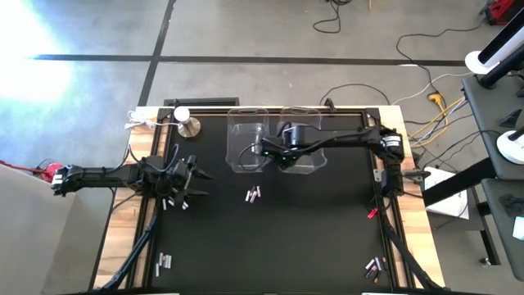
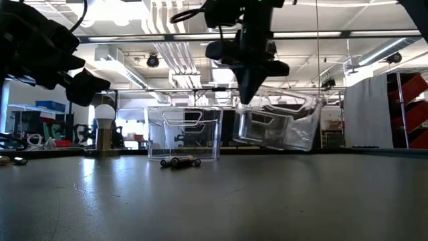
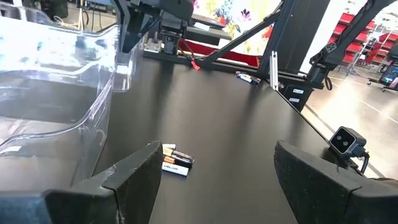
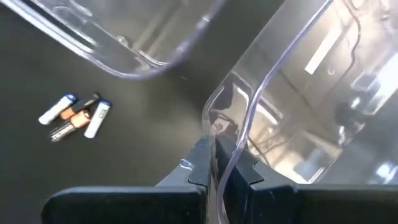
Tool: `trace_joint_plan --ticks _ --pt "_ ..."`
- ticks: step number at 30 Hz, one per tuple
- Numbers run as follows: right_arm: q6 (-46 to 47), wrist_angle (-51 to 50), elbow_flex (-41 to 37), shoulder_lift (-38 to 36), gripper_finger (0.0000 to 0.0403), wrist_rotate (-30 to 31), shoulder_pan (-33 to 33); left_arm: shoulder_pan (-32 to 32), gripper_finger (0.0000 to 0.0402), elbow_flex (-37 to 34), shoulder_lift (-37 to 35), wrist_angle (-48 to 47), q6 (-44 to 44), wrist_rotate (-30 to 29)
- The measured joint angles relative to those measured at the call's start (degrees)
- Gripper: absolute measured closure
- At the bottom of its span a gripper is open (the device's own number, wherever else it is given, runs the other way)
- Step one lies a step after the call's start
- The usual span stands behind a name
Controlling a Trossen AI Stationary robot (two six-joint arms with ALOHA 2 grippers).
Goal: Sort batteries
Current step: Move the right transparent bin to the right of the left transparent bin
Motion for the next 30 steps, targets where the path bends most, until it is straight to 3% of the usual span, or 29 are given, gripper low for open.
trace_joint_plan --ticks 10,30 --pt "1.1 -1.2 3.4 5.7 0.039 0.1 -0.4 0.0 0.0118 0.0 0.0 0.0 0.0 0.0" --pt "3.3 -0.6 2.5 5.7 0.039 0.6 -1.8 0.0 0.0118 0.0 0.0 0.0 0.0 0.0"
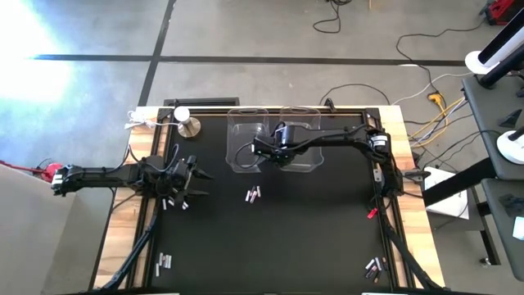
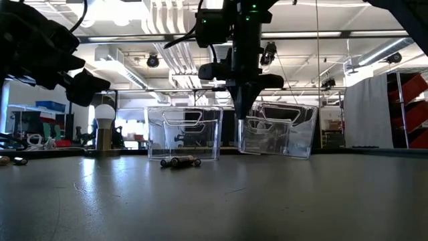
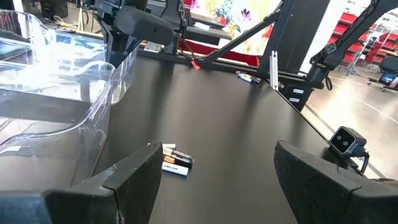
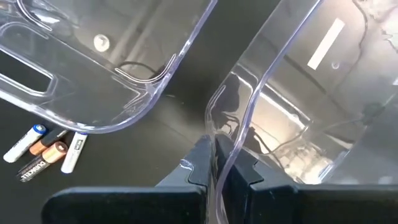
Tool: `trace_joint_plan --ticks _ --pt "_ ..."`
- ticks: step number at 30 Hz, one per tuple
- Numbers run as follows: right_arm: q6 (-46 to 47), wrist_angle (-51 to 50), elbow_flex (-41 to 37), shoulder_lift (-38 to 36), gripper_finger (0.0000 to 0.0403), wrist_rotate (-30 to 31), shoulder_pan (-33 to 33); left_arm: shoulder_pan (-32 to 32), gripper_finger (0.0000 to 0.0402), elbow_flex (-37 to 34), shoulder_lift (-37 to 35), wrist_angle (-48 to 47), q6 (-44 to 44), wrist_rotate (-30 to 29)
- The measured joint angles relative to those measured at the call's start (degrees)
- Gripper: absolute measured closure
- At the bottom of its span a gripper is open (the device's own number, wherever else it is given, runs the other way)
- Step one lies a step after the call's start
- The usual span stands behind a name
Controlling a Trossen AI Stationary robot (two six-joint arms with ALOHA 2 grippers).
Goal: Sort batteries
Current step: Move the right transparent bin to the right of the left transparent bin, then put the white battery into the right transparent bin
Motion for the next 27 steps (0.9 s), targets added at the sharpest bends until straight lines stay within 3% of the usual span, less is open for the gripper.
trace_joint_plan --ticks 7,16,22,27 --pt "2.6 0.2 -0.5 0.0 0.0379 0.2 -0.1 0.0 0.0118 0.0 0.0 0.0 0.0 0.0" --pt "4.0 -0.7 2.5 -1.6 0.0267 0.7 0.3 0.0 0.0118 0.0 0.0 0.0 0.0 0.0" --pt "0.3 -1.8 10.4 -5.5 0.0216 14.0 4.8 0.0 0.0118 0.0 0.0 0.0 0.0 0.0" --pt "-4.7 2.0 11.3 -6.8 0.02 21.2 13.8 0.0 0.0118 0.0 0.2 0.1 0.0 0.0"
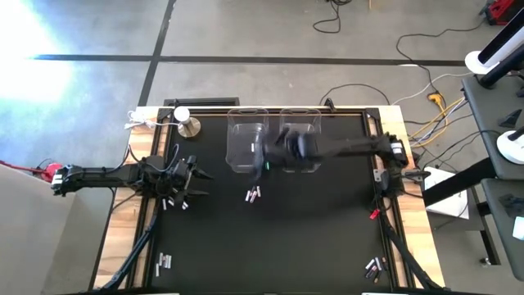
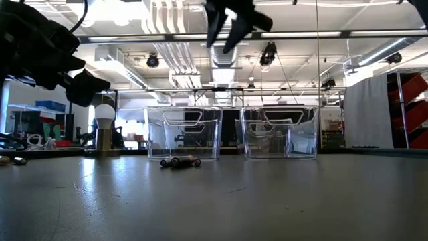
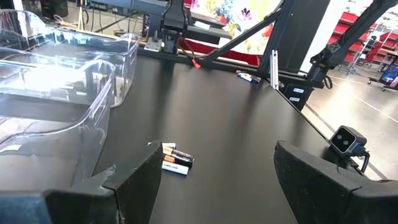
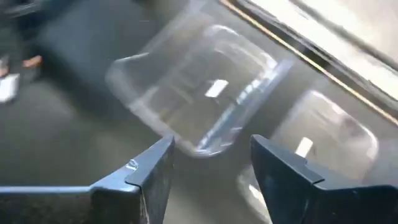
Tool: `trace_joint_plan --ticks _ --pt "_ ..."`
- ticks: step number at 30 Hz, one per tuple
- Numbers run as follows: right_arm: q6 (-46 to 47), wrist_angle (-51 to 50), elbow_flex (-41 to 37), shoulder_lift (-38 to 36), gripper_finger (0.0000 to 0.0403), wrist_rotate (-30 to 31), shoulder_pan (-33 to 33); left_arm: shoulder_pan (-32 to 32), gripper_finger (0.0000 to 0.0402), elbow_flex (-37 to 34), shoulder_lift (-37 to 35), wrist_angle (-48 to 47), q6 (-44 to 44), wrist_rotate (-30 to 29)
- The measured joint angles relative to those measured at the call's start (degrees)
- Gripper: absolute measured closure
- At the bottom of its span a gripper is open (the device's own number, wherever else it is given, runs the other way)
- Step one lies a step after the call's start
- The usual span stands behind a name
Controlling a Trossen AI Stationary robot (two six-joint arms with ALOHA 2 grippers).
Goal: Sort batteries
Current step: Put the white battery into the right transparent bin
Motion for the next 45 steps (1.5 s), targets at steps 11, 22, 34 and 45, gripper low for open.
trace_joint_plan --ticks 11,22,34,45 --pt "9.6 18.3 -13.3 7.9 0.02 10.8 18.8 0.0 0.0118 0.0 0.6 0.3 0.0 0.0" --pt "25.9 22.6 -19.4 21.1 0.0199 29.1 20.3 0.0 0.0118 0.0 0.8 0.3 0.0 0.0" --pt "32.5 28.6 -21.7 25.2 0.0199 31.2 17.9 0.0 0.0118 0.0 1.0 0.3 0.0 0.0" --pt "30.1 41.5 -27.6 24.6 0.0199 31.3 17.9 0.0 0.0118 0.0 1.1 0.3 0.0 0.0"
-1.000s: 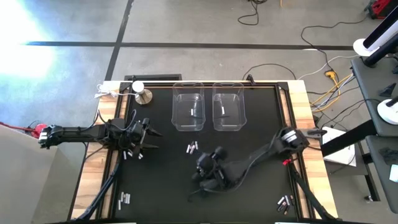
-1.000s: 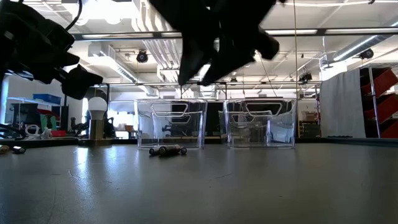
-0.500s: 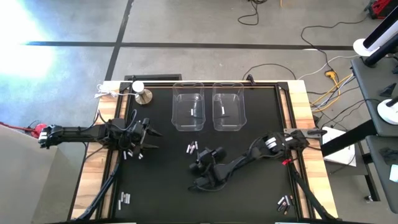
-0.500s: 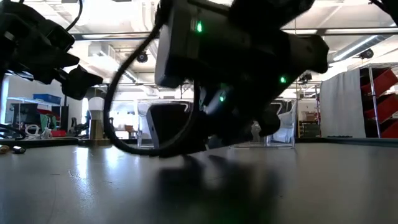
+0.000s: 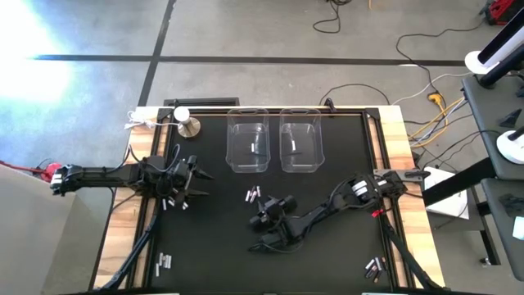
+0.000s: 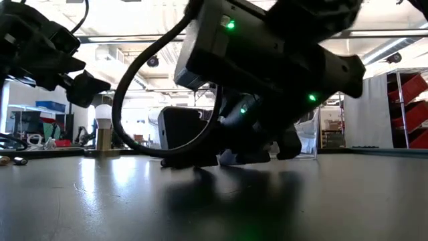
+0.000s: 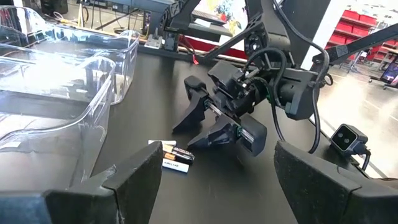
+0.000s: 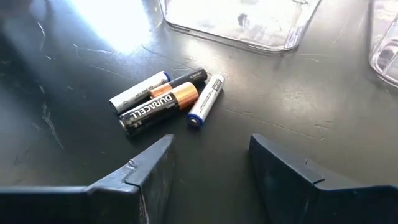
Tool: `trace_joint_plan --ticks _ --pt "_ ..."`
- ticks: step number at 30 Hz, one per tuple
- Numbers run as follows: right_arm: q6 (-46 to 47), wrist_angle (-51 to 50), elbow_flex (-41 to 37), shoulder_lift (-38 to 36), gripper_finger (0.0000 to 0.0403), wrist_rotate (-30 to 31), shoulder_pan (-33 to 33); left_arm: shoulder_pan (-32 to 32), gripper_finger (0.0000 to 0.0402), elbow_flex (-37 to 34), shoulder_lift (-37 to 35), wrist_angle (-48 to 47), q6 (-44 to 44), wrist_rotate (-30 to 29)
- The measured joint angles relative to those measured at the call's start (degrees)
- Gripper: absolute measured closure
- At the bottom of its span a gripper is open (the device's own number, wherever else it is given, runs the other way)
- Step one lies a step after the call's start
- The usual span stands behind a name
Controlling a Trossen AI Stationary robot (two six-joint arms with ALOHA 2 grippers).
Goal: Sort batteries
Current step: Put the white battery into the right transparent bin
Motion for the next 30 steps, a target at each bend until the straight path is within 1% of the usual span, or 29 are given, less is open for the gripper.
trace_joint_plan --ticks 4,6,12,24,30 --pt "-5.8 10.5 -4.1 0.0 0.0199 1.8 0.1 0.0 0.0118 0.0 0.0 0.0 0.0 0.0" --pt "-7.5 12.5 -4.8 0.0 0.0199 2.1 -0.2 0.0 0.0118 0.0 0.0 0.0 0.0 0.0" --pt "-10.8 14.2 -4.8 0.0 0.0199 1.8 -1.7 0.0 0.0118 0.0 0.1 0.0 0.0 0.0" --pt "-11.2 14.7 -4.7 0.1 0.02 1.1 -4.3 0.0 0.0118 0.0 0.1 0.0 0.0 0.0" --pt "-13.6 14.7 -4.7 0.1 0.02 0.7 -6.0 0.0 0.0118 0.0 0.1 0.0 0.0 0.0"
